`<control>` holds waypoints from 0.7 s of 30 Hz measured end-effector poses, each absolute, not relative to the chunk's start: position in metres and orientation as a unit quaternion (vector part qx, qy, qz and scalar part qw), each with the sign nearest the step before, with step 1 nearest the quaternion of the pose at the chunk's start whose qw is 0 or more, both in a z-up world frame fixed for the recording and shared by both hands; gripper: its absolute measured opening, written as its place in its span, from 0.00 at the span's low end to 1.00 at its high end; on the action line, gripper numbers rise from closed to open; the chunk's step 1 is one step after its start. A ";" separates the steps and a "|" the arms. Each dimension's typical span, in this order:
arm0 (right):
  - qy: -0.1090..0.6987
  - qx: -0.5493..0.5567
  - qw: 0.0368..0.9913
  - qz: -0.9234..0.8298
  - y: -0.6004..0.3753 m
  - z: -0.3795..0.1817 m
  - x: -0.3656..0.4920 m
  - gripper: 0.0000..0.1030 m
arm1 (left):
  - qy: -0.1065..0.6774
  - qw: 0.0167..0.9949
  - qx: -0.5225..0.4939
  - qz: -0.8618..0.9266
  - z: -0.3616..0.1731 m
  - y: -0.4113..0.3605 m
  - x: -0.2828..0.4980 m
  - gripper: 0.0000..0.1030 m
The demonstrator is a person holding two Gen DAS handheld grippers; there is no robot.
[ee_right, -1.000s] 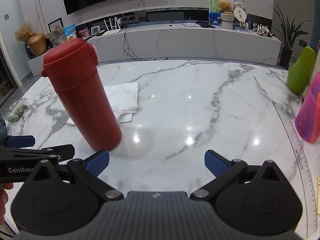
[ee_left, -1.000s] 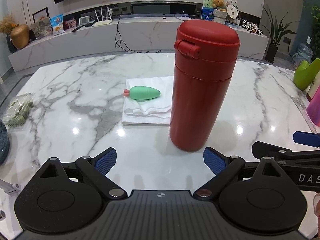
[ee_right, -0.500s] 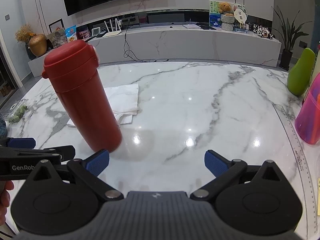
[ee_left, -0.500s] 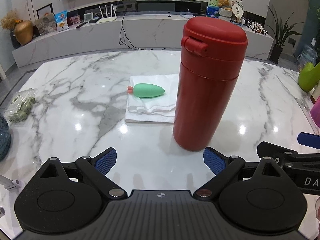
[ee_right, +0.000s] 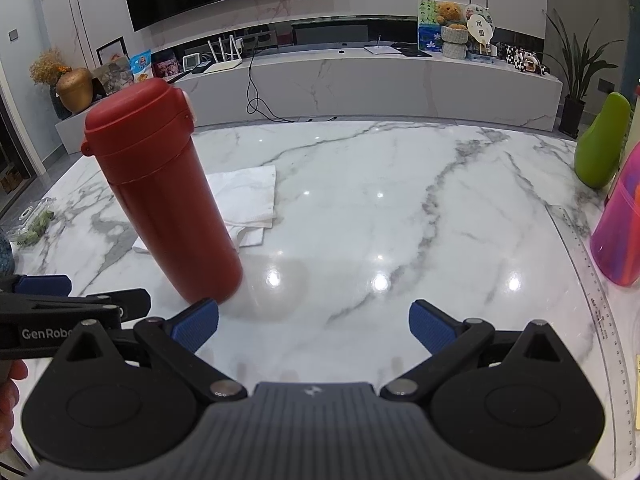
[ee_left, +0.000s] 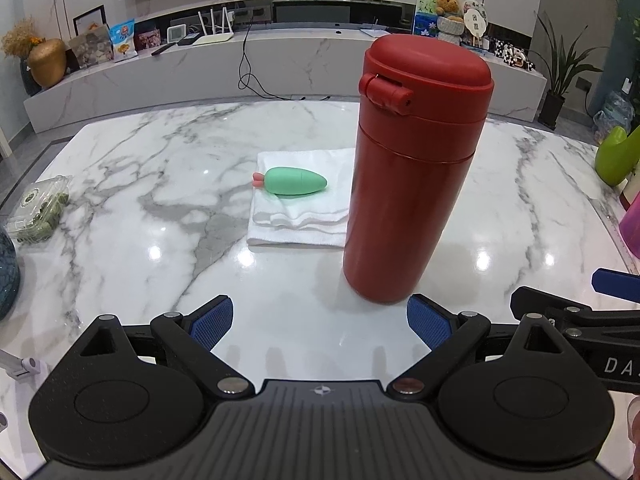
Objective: Clean container
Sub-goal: 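Move the left tool toward the red bottle with fingers open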
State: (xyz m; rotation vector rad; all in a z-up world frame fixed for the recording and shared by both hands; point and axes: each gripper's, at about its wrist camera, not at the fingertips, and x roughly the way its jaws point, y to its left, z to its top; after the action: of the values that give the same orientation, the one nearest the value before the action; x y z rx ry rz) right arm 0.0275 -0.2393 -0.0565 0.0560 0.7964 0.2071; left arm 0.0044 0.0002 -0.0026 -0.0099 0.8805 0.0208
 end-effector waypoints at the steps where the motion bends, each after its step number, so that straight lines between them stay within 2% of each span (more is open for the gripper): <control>1: 0.387 0.028 0.916 0.101 -0.239 -0.057 0.028 1.00 | 0.426 0.905 -0.005 0.010 -0.002 0.000 0.004 0.93; 21: 0.398 0.057 0.911 0.090 -0.249 -0.059 0.034 1.00 | 0.425 0.905 -0.015 0.015 0.007 -0.005 0.010 0.92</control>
State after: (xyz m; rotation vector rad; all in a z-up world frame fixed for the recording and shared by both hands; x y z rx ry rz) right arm 0.0342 -0.2487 -0.0594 0.1168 0.8196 0.1847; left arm 0.0095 -0.0048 0.0067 -0.0313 0.8785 0.0311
